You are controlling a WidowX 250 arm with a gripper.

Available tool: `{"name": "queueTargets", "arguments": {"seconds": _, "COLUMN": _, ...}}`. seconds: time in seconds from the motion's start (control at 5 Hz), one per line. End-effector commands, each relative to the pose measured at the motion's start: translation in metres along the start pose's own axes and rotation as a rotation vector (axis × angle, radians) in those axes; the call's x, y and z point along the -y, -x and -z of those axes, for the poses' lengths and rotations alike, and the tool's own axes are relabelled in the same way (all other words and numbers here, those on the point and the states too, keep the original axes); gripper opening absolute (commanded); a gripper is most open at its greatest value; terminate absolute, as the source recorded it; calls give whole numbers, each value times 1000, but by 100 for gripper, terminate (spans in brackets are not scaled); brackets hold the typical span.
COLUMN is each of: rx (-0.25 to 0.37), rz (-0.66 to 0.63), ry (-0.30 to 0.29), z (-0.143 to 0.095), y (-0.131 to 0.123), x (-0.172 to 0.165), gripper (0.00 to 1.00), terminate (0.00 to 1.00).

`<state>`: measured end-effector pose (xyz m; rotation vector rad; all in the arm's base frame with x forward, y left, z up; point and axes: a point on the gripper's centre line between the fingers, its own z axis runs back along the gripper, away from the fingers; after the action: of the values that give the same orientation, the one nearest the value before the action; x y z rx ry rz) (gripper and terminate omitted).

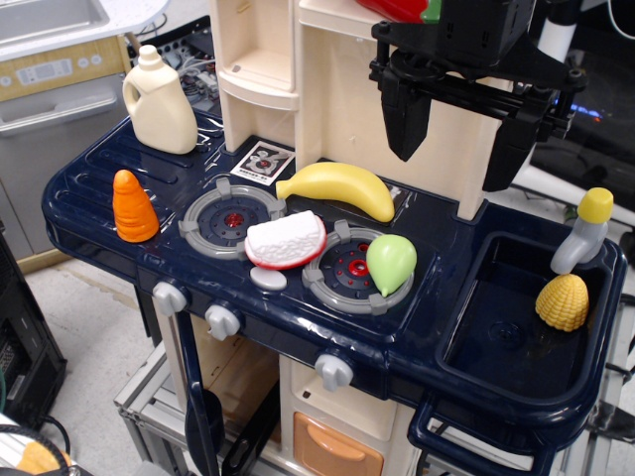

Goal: Put detergent in sink

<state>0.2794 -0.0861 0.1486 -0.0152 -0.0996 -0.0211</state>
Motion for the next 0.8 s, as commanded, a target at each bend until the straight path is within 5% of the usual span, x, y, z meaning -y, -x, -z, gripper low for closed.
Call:
{"name": "queueTargets", "arguments": {"seconds": 0.0, "rx": 0, "rz": 0, "ry": 0, "z": 0, "y": 0, "x": 0, "gripper": 100, "terminate": 0}}
{"name": "queueTargets", "arguments": {"seconds": 0.2, "rx": -8, "rz": 16, "ry": -88, "z": -14, "y": 9, "x": -42, "gripper": 100, "terminate": 0}}
{"name": "queueTargets", "arguments": {"seconds": 0.6, "rx": -28, "rz": 205, "ry": -114, "z": -32, "y": 13, "x": -141, "gripper": 100, "terminate": 0}}
